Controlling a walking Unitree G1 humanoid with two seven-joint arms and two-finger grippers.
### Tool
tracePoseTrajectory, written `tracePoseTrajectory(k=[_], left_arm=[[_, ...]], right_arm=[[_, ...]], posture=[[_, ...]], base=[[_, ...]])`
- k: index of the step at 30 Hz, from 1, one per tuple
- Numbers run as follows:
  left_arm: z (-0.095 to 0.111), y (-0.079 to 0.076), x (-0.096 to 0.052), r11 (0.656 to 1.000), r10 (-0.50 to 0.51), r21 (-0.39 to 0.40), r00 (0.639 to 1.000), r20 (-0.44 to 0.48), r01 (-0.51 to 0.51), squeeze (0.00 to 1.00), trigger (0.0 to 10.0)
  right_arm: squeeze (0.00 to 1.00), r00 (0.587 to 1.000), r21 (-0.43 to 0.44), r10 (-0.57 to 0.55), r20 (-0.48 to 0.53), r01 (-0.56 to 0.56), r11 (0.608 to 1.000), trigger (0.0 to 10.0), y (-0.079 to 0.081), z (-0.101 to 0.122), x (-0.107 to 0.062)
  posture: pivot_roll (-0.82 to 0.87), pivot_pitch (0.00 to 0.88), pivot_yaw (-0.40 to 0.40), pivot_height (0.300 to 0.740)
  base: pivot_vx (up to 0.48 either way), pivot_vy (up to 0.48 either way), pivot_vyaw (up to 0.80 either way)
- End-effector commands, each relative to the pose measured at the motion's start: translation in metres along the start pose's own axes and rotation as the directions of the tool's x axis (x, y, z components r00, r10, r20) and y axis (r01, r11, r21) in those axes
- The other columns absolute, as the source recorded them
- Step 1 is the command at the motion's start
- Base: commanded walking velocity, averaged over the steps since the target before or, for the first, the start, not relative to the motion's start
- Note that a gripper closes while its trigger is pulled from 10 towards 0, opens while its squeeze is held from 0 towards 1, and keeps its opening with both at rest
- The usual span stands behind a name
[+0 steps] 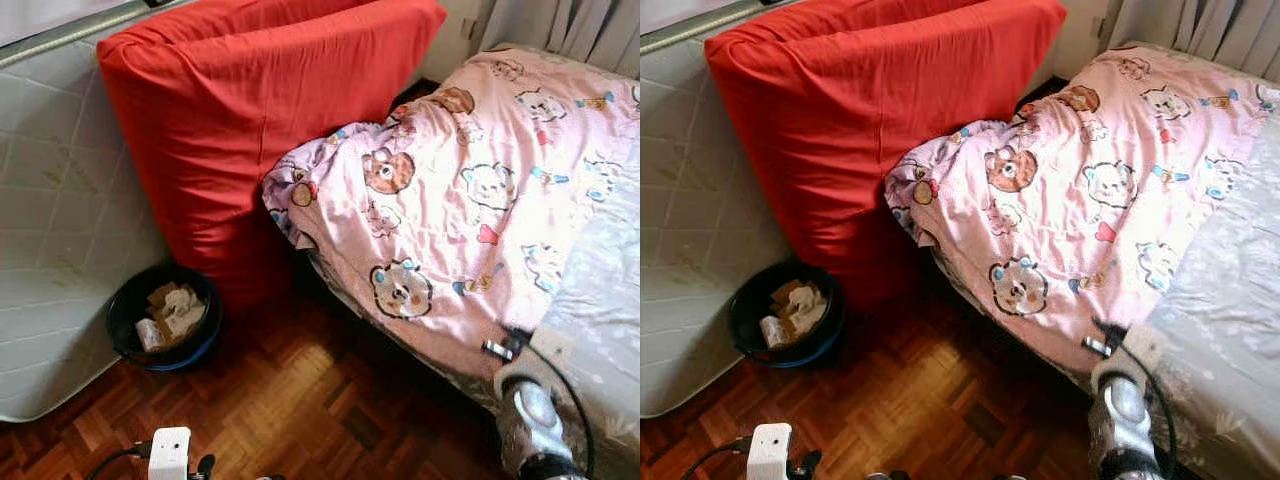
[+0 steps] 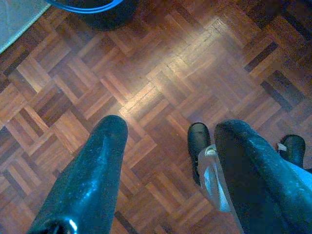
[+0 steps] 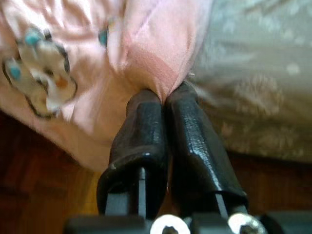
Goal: Clean up the room
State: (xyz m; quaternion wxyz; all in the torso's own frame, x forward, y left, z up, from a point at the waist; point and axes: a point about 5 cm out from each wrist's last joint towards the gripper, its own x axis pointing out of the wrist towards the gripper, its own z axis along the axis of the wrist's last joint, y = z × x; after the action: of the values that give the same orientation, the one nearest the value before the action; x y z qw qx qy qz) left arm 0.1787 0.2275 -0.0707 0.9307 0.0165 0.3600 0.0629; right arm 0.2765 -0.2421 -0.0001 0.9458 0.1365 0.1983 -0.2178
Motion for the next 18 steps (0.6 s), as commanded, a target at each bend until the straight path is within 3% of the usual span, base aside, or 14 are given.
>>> tracePoseTrajectory(k=[1,8,9,10,11,18], left_arm=[[-0.008,0.004,-0.003,1.000,-0.002,0.016,1.000,-0.031,0.003,0.00,10.0],[-0.007,0.004,-0.003,1.000,-0.007,0.020,1.000,-0.029,0.008,0.00,10.0],[-0.007,0.004,-0.003,1.000,-0.009,0.022,1.000,-0.030,0.010,0.00,10.0],[-0.007,0.004,-0.003,1.000,-0.009,0.023,1.000,-0.029,0.010,0.00,10.0],[-0.007,0.004,-0.003,1.000,-0.009,0.023,1.000,-0.029,0.009,0.00,10.0],[-0.007,0.005,-0.003,1.000,-0.008,0.024,1.000,-0.028,0.008,0.00,10.0]], right_arm=[[0.00,0.998,-0.015,-0.002,-0.057,0.002,1.000,10.0,-0.004,-0.013,-0.003],[0.00,0.996,-0.024,-0.002,-0.094,0.000,1.000,10.0,-0.007,-0.023,-0.007],[0.40,0.995,-0.022,-0.002,-0.097,0.000,1.000,10.0,-0.007,-0.023,-0.007],[0.53,0.995,-0.017,-0.002,-0.098,0.001,1.000,10.0,-0.007,-0.023,-0.007],[1.00,0.995,-0.018,-0.005,-0.099,0.003,1.000,10.0,-0.008,-0.023,-0.007],[1.00,0.987,-0.021,-0.076,-0.142,0.073,0.997,10.0,-0.018,-0.032,-0.010]], posture=[[0.02,0.168,0.022,0.740],[0.02,0.169,0.025,0.740],[0.02,0.169,0.024,0.740],[0.02,0.169,0.025,0.740],[0.02,0.170,0.024,0.740],[0.03,0.171,0.029,0.740]], base=[[0.000,0.000,0.00],[0.000,0.000,0.00],[0.000,0.000,0.00],[0.000,0.000,0.00],[0.000,0.000,0.00],[0.000,0.000,0.00]])
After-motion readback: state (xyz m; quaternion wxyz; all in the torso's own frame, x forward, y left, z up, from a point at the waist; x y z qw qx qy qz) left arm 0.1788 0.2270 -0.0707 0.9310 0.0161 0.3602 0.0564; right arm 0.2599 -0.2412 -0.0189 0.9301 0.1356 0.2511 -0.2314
